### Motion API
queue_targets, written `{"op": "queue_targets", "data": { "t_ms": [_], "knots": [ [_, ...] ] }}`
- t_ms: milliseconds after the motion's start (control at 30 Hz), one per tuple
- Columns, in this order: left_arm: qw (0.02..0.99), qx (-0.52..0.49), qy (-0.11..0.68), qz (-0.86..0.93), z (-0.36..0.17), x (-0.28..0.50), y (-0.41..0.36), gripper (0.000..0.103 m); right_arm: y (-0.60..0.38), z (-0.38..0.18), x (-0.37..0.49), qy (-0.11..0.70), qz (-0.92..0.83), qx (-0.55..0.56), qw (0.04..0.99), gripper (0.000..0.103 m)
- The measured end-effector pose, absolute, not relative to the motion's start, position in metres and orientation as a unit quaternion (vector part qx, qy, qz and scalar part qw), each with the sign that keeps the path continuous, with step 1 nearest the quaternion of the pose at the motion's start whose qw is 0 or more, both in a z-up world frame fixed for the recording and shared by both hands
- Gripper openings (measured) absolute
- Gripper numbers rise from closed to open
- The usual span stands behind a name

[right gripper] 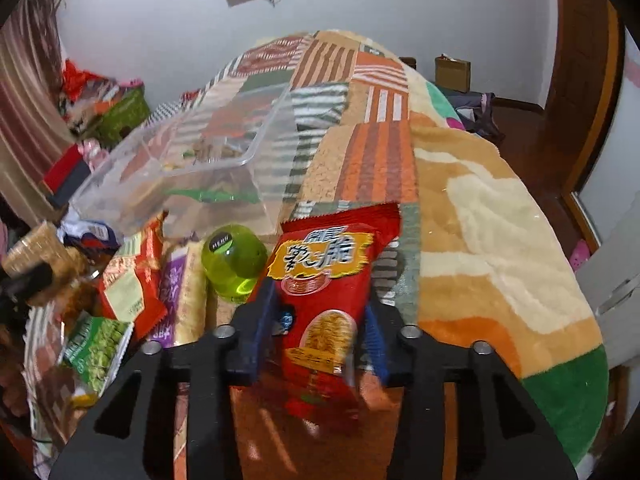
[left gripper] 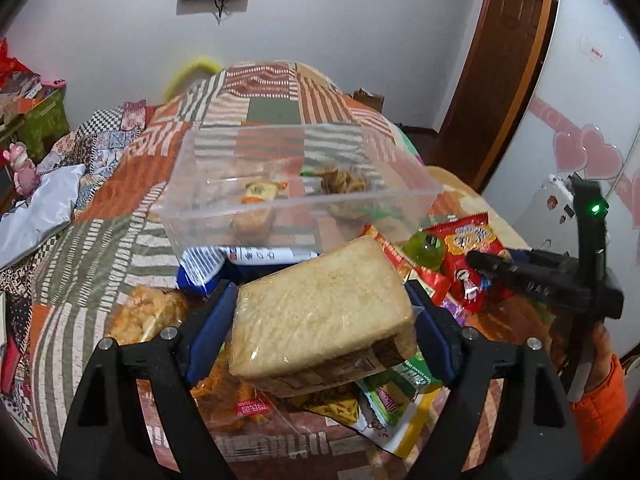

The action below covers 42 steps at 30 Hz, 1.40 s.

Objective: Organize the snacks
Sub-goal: 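Grasp the square bread slice pack with the left tool while the right tool grasps the red Chuanxin bag, then carry the bread pack with the left tool while the right tool carries the red bag over the box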

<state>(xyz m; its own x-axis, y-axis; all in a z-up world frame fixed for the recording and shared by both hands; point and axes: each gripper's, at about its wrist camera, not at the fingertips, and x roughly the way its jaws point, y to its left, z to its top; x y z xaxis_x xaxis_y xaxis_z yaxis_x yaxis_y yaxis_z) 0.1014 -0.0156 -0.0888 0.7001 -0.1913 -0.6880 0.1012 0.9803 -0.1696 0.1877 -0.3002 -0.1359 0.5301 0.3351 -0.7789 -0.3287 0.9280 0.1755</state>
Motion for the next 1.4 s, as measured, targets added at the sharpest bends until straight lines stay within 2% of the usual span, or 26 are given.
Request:
{"op": "queue_targets", "data": {
  "t_ms": [67,167,233,300,400,467,667,1133,1400],
  "knots": [
    [0.923,-0.057,0.374,-0.075,-0.086,0.102,-0.015,0.083,-0.294,-0.141,0.189,0.452,0.19,-0.012,0.871,0.064],
    [0.926,-0.05,0.368,-0.071,-0.083,0.102,-0.015,0.083,-0.282,-0.15,0.193,0.464,0.193,-0.035,0.864,0.077],
    [0.927,-0.047,0.365,-0.068,-0.081,0.102,-0.014,0.083,-0.274,-0.156,0.194,0.468,0.189,-0.059,0.861,0.079],
    [0.929,-0.045,0.361,-0.066,-0.079,0.102,-0.013,0.083,-0.272,-0.156,0.194,0.464,0.186,-0.068,0.863,0.077],
    [0.931,-0.05,0.355,-0.062,-0.075,0.104,-0.01,0.083,-0.281,-0.154,0.196,0.461,0.186,-0.049,0.866,0.067],
    [0.932,-0.057,0.351,-0.061,-0.072,0.105,-0.008,0.083,-0.287,-0.153,0.196,0.46,0.187,-0.037,0.867,0.066],
    [0.938,-0.062,0.337,-0.056,-0.061,0.106,-0.004,0.083,-0.294,-0.139,0.189,0.439,0.176,-0.029,0.881,0.065],
    [0.949,-0.068,0.307,-0.028,-0.032,0.124,0.012,0.083,-0.275,-0.062,0.181,0.341,0.221,-0.004,0.914,0.066],
    [0.944,-0.068,0.321,-0.014,-0.034,0.151,0.024,0.083,-0.241,-0.051,0.197,0.325,0.257,0.005,0.91,0.066]
  ]
}}
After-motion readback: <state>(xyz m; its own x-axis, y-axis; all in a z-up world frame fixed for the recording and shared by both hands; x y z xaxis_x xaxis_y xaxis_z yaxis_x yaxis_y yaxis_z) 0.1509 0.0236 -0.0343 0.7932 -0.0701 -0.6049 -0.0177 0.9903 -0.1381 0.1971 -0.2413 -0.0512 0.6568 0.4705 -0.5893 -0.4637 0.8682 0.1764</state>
